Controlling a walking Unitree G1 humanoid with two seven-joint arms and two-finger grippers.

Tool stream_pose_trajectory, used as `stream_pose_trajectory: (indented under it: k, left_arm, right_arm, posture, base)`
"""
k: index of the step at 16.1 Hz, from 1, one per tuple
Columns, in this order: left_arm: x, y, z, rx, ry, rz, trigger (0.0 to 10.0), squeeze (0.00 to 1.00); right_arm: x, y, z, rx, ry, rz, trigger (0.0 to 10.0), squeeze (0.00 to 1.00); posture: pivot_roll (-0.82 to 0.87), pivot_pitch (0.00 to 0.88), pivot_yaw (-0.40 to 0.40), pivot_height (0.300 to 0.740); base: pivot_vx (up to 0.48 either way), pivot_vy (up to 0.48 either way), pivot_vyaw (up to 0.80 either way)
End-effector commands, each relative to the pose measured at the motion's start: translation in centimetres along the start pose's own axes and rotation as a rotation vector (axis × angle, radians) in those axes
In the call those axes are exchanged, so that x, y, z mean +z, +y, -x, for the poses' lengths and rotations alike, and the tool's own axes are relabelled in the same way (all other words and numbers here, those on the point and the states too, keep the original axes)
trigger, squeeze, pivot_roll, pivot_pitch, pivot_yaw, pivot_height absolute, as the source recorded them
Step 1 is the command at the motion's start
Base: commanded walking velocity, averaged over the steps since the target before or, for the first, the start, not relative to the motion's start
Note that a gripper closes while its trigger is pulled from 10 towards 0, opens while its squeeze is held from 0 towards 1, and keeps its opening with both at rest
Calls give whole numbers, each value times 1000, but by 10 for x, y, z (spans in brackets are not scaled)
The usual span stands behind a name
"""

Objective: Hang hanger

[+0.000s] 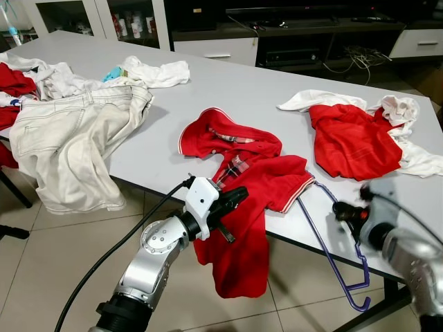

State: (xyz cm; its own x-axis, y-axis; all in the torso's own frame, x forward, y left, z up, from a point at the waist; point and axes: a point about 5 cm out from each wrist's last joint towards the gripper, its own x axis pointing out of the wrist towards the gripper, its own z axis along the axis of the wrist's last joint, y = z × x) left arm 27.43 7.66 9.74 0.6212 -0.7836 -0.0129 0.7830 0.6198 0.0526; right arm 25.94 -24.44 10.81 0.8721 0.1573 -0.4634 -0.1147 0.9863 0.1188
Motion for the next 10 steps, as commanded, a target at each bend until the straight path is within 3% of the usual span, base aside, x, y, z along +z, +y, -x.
stream_pose_trajectory:
  k: [1,4,6,10]
  left_arm:
    - [1,-1,-2,-14,4,-11,10000,0]
    - [1,-1,-2,-15,3,-11,10000,0]
    - [1,-1,-1,-12,4,-10,10000,0]
    - [0,-2,0,-13,7,-9,10000,0]
  right_arm:
    - [13,0,3,0,-39,8,10000,0]
    - [19,0,5,1,-61,-7,10000,0]
    - [23,-9,14,-13,-94,-47,10000,0]
    - [20,-20,29,-6,-93,-44,10000,0]
  posture:
    - [-173,0,12,740]
    - [-172,0,11,740]
    - [-170,0,8,740]
    - [-174,0,10,740]
  base:
    - [0,0,0]
    - [0,0,0]
    - [0,0,0]
    - [0,0,0]
